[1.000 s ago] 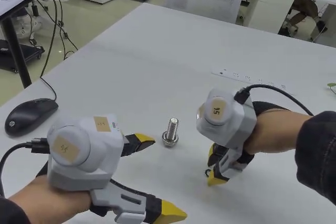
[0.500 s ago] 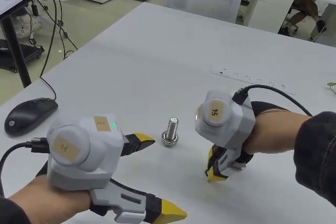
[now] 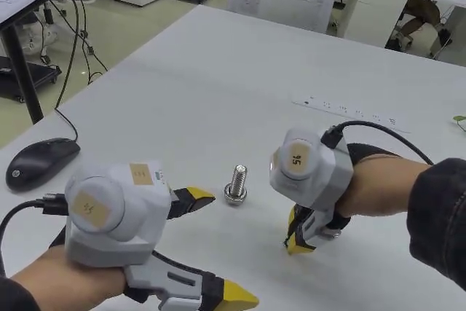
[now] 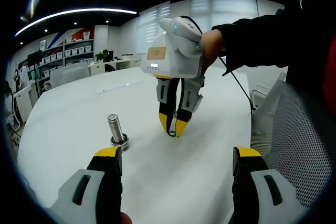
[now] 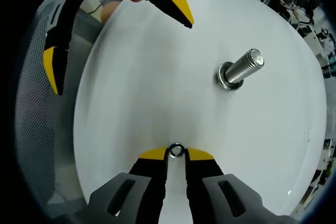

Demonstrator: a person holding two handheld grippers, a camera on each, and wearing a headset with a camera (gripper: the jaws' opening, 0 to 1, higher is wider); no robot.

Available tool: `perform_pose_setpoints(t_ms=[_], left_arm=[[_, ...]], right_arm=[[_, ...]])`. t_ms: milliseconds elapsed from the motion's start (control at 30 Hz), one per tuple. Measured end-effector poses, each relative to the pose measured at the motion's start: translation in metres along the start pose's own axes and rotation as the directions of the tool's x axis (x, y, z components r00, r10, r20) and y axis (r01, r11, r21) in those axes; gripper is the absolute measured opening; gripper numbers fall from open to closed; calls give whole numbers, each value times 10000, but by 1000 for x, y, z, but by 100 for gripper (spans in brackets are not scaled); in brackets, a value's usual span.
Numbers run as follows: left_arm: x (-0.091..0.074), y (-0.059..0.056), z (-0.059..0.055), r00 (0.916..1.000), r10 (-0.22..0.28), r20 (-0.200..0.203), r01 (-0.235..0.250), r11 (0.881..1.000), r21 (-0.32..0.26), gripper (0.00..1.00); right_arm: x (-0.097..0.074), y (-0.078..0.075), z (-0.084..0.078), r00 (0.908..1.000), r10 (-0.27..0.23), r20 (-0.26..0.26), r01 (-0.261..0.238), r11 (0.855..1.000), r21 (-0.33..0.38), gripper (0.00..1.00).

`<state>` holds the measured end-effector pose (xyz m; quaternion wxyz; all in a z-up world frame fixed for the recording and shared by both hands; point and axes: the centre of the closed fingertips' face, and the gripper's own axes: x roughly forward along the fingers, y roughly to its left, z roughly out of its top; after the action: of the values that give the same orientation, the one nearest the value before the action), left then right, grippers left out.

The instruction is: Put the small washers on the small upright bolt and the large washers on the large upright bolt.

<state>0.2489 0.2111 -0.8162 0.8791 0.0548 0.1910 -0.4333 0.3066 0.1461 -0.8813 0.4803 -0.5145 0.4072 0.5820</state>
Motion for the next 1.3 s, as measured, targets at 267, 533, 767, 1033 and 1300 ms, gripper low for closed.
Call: perform_pose_setpoints(t_ms=[267, 533, 767, 1033, 1300], left_arm=[[1, 0, 0, 10000, -33, -12, 33, 10000, 10, 87], [1, 0, 0, 10000, -54, -8, 54, 10000, 17, 87], [0, 0, 0, 10000, -78, 3, 78, 10000, 32, 87], [1, -1, 0, 9999, -103, -7, 103, 9999, 39, 87], [1, 0, 0, 9999, -111, -13, 111, 9999, 42, 87]], right_arm=[[0, -1, 0, 10000, -34, -6, 34, 10000, 33, 13], [-4, -1, 1, 10000, -79, -9, 79, 9999, 124, 13], [-15, -3, 1, 9996, -198, 213, 190, 9991, 381, 13], [-32, 0, 0, 9986, -266, 462, 238, 9979, 605, 13], [-51, -2, -3, 9968, -469, 641, 417, 9959, 802, 13]])
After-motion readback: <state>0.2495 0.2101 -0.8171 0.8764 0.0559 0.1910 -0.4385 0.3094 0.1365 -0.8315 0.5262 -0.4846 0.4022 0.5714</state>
